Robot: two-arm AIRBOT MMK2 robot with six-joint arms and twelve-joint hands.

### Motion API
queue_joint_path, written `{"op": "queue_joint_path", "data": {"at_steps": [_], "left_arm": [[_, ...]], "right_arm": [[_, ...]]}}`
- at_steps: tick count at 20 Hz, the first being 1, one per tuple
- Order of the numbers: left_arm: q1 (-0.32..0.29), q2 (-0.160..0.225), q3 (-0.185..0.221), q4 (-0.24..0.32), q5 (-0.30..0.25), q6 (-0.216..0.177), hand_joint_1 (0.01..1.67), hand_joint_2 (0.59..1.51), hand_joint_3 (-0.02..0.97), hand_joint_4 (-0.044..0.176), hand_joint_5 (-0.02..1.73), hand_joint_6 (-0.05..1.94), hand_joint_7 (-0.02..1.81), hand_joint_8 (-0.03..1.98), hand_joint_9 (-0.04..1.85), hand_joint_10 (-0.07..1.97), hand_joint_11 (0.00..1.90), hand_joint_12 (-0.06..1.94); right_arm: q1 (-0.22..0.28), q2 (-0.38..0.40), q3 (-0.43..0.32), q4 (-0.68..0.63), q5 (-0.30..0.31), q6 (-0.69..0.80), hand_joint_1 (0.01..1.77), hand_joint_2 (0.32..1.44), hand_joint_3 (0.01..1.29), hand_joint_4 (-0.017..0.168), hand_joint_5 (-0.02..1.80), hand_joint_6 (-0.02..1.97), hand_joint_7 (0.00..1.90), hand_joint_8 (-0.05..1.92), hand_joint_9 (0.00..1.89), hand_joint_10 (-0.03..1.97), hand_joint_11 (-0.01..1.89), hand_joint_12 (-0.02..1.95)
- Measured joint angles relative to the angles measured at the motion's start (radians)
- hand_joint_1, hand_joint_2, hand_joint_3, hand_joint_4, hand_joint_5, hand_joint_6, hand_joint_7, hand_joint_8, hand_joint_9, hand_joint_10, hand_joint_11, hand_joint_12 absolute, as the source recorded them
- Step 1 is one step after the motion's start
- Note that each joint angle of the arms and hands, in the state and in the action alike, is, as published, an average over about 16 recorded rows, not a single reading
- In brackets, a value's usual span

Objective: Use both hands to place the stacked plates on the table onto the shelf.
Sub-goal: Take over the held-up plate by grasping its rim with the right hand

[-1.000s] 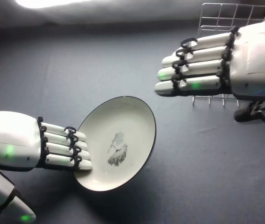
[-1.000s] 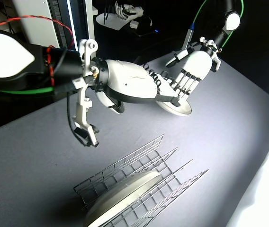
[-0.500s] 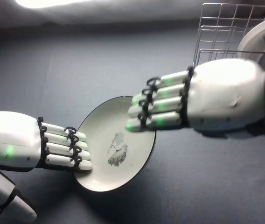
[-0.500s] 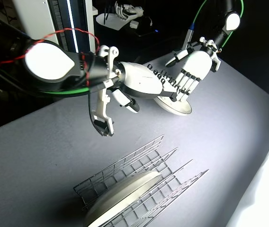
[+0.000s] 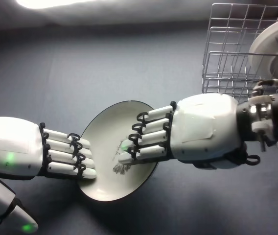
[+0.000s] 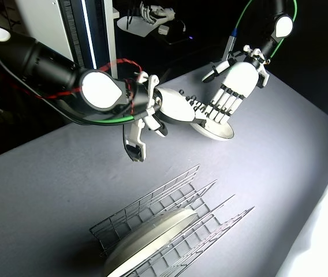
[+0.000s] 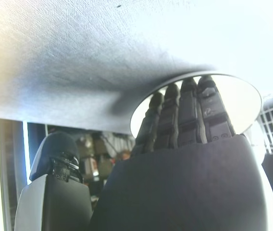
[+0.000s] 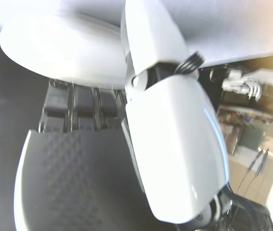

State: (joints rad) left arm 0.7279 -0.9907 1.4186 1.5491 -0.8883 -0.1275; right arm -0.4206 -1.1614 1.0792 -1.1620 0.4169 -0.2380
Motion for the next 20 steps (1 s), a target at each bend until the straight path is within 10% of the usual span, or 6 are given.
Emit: {"op": "queue_joint_path", "data": {"at_steps": [20], "left_arm": [[-0.001,-0.004,0.004,-0.003,-0.006,-0.001,0.01,1.147,0.02,-0.008,0.06,-0.03,0.06,-0.01,0.07,-0.02,0.01,0.05]], "right_arm": [[0.005,-0.167,0.135,0.01,-0.031,-0.006,1.57,1.09,0.01,0.003,0.32,0.02,0.32,0.01,0.33,0.02,0.12,0.92]]}}
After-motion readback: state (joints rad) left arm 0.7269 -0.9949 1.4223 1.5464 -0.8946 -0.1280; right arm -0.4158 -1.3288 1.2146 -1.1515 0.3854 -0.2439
